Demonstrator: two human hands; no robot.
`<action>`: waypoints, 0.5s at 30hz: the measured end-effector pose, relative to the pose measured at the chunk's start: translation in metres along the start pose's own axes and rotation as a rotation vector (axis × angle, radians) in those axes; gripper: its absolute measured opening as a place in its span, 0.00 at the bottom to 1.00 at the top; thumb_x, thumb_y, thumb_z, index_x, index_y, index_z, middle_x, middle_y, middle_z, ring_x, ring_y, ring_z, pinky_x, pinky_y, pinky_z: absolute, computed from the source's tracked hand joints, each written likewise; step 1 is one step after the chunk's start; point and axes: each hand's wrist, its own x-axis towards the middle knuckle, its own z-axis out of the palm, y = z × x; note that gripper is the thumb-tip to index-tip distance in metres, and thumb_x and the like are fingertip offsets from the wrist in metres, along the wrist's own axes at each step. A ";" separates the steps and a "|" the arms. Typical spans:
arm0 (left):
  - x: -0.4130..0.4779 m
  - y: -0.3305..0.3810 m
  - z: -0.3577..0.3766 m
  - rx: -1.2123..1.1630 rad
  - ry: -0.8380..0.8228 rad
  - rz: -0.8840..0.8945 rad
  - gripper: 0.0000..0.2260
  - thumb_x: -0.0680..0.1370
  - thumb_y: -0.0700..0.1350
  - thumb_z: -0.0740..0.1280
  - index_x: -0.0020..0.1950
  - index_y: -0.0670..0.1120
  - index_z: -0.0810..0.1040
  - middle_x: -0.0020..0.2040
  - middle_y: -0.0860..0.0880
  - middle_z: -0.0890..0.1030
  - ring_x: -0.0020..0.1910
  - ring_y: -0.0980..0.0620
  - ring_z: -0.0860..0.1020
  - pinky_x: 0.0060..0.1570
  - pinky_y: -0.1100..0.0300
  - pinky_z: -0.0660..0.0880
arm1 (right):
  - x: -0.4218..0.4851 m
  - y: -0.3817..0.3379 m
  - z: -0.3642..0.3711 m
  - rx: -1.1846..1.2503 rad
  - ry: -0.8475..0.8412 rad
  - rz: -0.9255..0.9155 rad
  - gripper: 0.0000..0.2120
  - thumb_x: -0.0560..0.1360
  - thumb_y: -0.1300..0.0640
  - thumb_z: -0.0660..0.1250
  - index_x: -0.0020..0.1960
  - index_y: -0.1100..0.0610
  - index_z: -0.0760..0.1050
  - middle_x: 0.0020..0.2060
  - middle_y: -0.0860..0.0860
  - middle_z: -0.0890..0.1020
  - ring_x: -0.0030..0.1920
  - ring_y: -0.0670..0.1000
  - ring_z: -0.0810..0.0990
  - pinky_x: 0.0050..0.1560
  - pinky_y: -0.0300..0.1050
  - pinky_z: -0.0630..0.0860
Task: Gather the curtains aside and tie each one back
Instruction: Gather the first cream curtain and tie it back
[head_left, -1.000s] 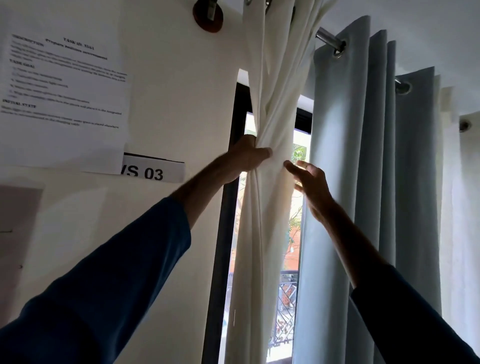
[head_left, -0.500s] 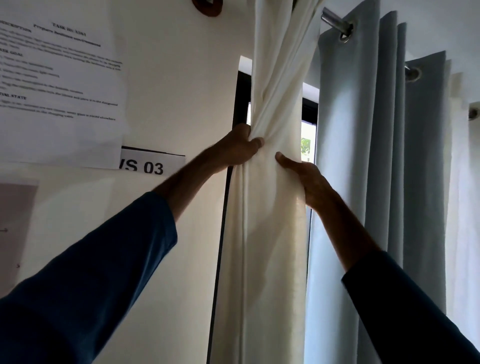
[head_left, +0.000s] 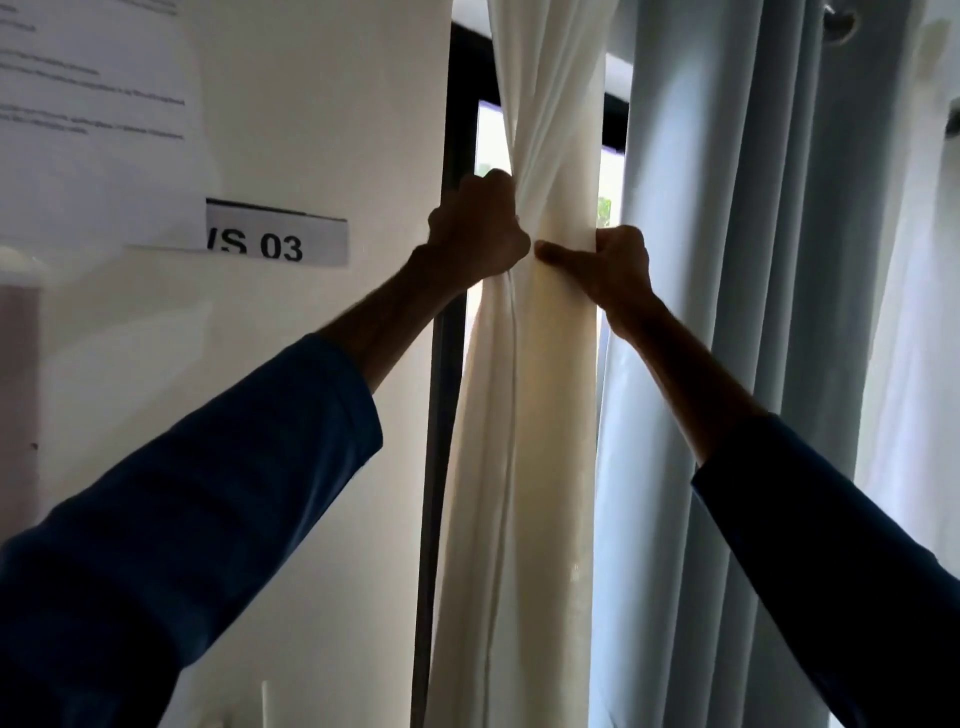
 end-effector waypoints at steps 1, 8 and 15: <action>-0.005 0.000 0.003 0.012 -0.015 0.015 0.16 0.78 0.45 0.68 0.63 0.40 0.73 0.60 0.41 0.77 0.60 0.38 0.77 0.48 0.55 0.67 | -0.006 0.002 0.005 -0.066 0.034 -0.028 0.21 0.66 0.46 0.81 0.50 0.60 0.84 0.46 0.52 0.86 0.44 0.48 0.85 0.47 0.44 0.84; -0.032 0.007 0.023 -0.004 -0.130 0.091 0.17 0.78 0.42 0.68 0.64 0.36 0.73 0.60 0.38 0.78 0.57 0.39 0.79 0.46 0.56 0.75 | -0.068 0.016 0.031 -0.232 0.147 -0.283 0.21 0.79 0.53 0.66 0.67 0.65 0.72 0.56 0.56 0.83 0.55 0.58 0.82 0.58 0.54 0.79; -0.060 0.005 0.047 0.116 -0.144 0.115 0.16 0.82 0.45 0.59 0.64 0.35 0.73 0.62 0.35 0.77 0.60 0.34 0.78 0.52 0.51 0.74 | -0.108 0.040 0.042 -0.318 0.133 -0.398 0.16 0.78 0.57 0.61 0.62 0.65 0.74 0.44 0.56 0.83 0.42 0.55 0.81 0.35 0.42 0.68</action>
